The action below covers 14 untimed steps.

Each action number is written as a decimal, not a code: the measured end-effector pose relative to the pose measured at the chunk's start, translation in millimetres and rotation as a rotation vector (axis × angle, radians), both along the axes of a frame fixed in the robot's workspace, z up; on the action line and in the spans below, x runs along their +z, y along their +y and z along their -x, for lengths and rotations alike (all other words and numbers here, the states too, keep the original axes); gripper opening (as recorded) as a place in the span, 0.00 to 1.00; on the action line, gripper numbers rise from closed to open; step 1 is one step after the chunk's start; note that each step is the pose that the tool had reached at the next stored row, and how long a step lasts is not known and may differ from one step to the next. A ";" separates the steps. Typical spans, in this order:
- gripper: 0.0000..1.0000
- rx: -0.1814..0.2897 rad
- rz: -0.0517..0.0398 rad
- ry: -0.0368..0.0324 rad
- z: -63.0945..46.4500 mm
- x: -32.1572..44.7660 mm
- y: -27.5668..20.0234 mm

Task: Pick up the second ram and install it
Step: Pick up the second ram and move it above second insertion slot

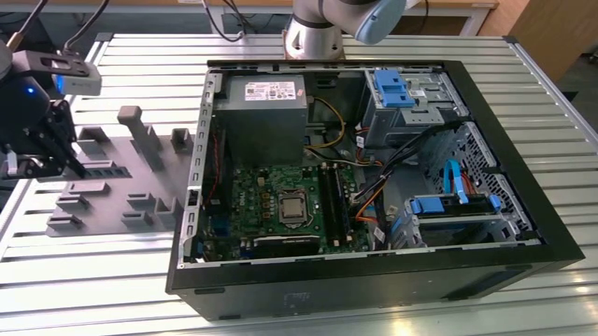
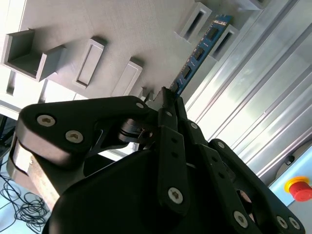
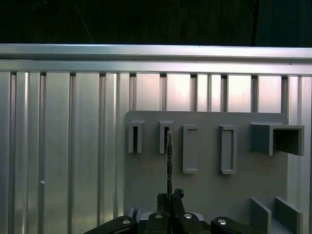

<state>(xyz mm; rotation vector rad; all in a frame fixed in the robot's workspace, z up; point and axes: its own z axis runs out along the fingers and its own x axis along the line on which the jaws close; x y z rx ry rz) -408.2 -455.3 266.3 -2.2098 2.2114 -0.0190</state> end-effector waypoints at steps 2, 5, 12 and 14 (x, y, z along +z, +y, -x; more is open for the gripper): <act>0.14 0.000 0.0000 -0.0001 0.0 1.1 0.0; 0.14 0.000 0.0001 0.0000 0.0 3.0 0.0; 0.14 0.000 0.0001 0.0000 0.0 7.4 0.0; 0.14 0.000 0.0001 0.0000 0.0 8.8 0.0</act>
